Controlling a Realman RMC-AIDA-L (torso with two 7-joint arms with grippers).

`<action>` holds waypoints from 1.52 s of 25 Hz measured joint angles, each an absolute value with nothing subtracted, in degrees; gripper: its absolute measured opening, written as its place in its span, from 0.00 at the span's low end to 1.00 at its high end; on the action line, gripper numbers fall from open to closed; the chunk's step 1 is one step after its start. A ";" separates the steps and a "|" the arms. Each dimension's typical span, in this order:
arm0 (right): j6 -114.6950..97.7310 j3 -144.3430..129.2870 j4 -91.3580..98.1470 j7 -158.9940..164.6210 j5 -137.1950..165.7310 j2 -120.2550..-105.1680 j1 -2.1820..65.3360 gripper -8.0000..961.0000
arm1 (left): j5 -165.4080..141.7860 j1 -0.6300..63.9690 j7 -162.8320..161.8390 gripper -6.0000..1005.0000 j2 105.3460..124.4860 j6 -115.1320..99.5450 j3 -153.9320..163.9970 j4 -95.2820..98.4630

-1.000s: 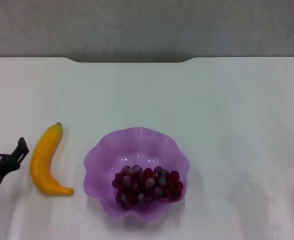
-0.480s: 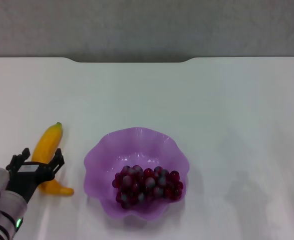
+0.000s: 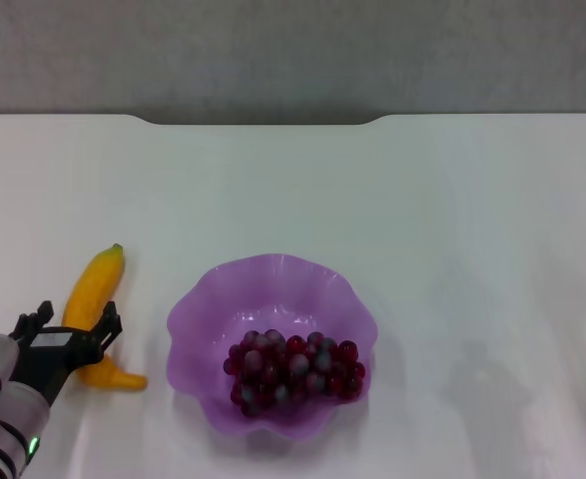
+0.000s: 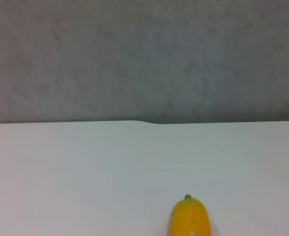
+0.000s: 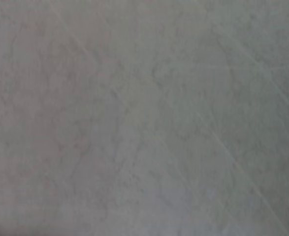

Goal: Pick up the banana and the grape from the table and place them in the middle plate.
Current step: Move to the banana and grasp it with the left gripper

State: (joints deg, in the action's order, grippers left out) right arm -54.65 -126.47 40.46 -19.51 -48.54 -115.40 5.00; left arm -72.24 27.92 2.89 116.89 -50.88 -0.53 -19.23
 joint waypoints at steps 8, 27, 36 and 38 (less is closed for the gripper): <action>-54.67 -126.85 40.69 -19.46 -48.51 -115.40 5.01 0.01 | -72.71 27.94 4.21 0.86 116.94 -49.50 -0.84 -19.23; -55.20 -127.00 40.78 -19.42 -48.42 -115.40 5.01 0.01 | -72.93 27.81 5.45 0.83 116.98 -47.11 -0.30 -19.39; -55.29 -127.00 40.78 -19.42 -48.43 -115.40 4.98 0.01 | -72.95 27.08 6.71 0.72 116.98 -47.11 -0.26 -19.62; -55.29 -127.00 40.75 -19.42 -48.43 -115.40 4.97 0.01 | -72.95 27.06 6.92 0.63 116.98 -47.11 -0.26 -19.67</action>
